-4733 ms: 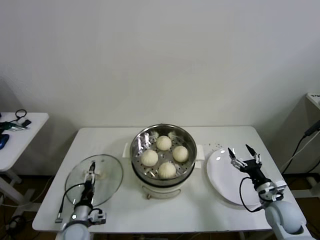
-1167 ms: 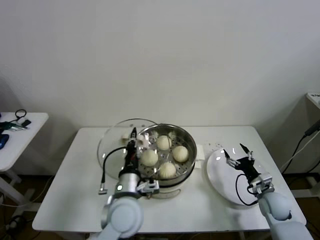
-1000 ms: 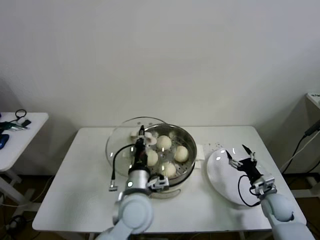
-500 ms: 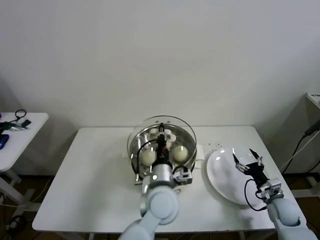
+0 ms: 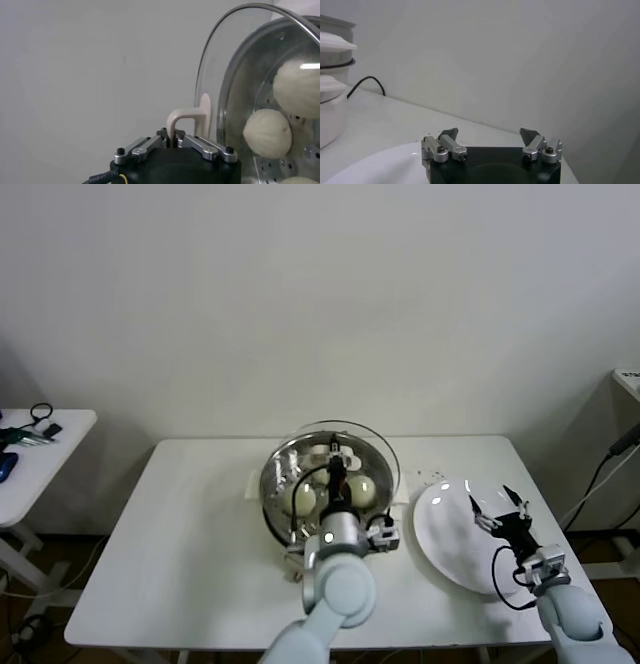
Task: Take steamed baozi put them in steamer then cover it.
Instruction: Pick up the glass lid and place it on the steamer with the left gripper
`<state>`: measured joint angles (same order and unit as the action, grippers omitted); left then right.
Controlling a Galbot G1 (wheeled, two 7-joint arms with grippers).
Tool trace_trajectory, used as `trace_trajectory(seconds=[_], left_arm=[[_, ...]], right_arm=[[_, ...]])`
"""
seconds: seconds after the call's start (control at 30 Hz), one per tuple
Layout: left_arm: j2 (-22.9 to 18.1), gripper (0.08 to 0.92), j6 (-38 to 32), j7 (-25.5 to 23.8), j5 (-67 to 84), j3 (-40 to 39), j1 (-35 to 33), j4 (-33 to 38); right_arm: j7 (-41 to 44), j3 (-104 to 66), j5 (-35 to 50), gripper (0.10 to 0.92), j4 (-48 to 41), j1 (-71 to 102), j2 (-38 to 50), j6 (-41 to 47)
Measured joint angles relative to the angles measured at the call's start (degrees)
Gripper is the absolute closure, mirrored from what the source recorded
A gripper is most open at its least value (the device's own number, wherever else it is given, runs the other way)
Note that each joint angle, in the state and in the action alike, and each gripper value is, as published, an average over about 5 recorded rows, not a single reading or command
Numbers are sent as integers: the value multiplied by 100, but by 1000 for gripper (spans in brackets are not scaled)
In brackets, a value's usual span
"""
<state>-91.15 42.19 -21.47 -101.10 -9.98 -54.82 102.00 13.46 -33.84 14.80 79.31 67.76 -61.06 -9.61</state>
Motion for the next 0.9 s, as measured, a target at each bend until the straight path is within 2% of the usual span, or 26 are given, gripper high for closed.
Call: trace_trajectory(seconds=[0.9], left_arm=[[-34, 843, 0, -127, -156, 62, 51, -367]], right_arm=[[24, -47, -101, 203, -38, -6, -65, -37]])
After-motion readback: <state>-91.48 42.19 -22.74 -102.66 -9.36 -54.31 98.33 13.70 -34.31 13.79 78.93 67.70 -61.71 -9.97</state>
